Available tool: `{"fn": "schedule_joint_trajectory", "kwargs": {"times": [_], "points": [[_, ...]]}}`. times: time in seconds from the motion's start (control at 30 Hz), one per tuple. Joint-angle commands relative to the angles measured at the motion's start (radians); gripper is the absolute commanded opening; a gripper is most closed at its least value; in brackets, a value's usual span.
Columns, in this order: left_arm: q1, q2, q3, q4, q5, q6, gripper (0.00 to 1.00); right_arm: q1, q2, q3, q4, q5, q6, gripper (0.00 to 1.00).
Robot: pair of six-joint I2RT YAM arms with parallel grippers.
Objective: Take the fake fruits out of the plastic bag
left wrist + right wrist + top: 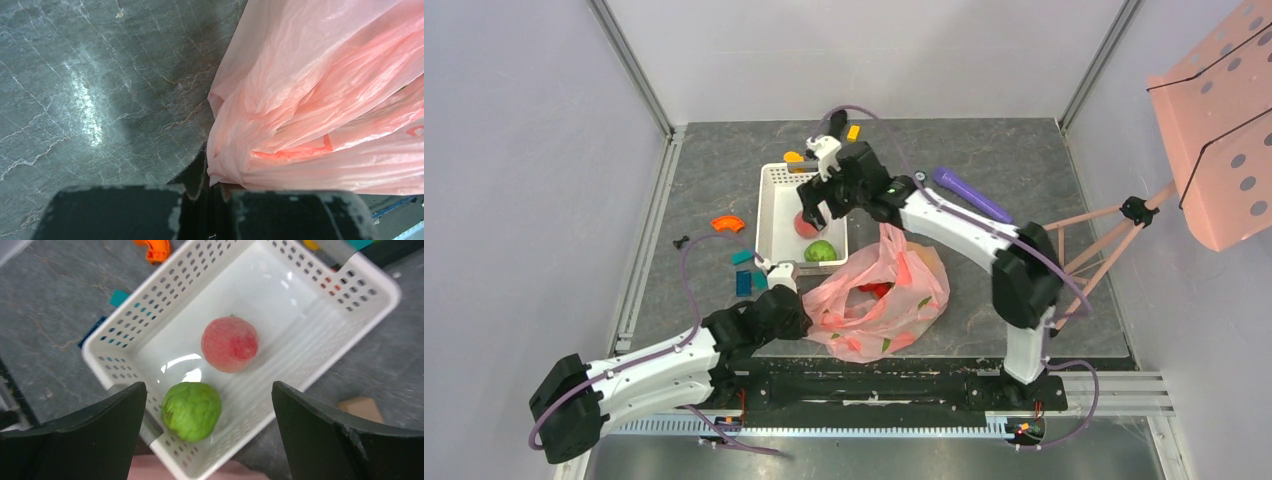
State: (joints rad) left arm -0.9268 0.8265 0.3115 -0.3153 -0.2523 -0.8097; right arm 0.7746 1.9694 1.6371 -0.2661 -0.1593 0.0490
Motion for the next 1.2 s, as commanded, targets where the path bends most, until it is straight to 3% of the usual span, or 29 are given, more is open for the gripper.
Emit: {"fn": "schedule_joint_trajectory", "kwargs": {"times": [0.0, 0.23, 0.37, 0.6, 0.73, 0.8, 0.87, 1.03, 1.17], "points": [[0.004, -0.002, 0.059, -0.016, -0.034, 0.008, 0.02, -0.01, -0.252, -0.132, 0.014, 0.064, -0.004, 0.98], [0.005, 0.004, 0.11, -0.048, -0.041, 0.036, 0.07, -0.027, -0.597, -0.495, -0.053, 0.199, 0.058, 0.98], [0.005, -0.001, 0.16, -0.089, -0.042, 0.058, 0.23, -0.029, -0.788, -0.679, -0.077, 0.205, 0.084, 0.98], [0.005, -0.029, 0.306, -0.206, -0.053, 0.105, 0.69, -0.029, -1.027, -0.878, -0.109, 0.165, 0.133, 0.98], [0.005, -0.034, 0.428, -0.294, -0.059, 0.155, 0.78, -0.029, -1.102, -0.926, -0.139, 0.193, 0.136, 0.98], [0.005, -0.026, 0.494, -0.322, -0.051, 0.187, 0.79, -0.03, -1.124, -0.931, -0.152, 0.199, 0.137, 0.98], [0.005, -0.008, 0.555, -0.333, -0.024, 0.217, 0.73, -0.029, -1.142, -0.916, -0.168, 0.198, 0.134, 0.98], [-0.005, 0.065, 0.618, -0.284, 0.065, 0.24, 0.48, -0.029, -1.198, -0.868, -0.177, 0.165, 0.13, 0.98], [-0.046, 0.099, 0.56, -0.171, 0.134, 0.203, 0.23, -0.027, -1.218, -0.845, -0.157, 0.1, 0.143, 0.83]]}}
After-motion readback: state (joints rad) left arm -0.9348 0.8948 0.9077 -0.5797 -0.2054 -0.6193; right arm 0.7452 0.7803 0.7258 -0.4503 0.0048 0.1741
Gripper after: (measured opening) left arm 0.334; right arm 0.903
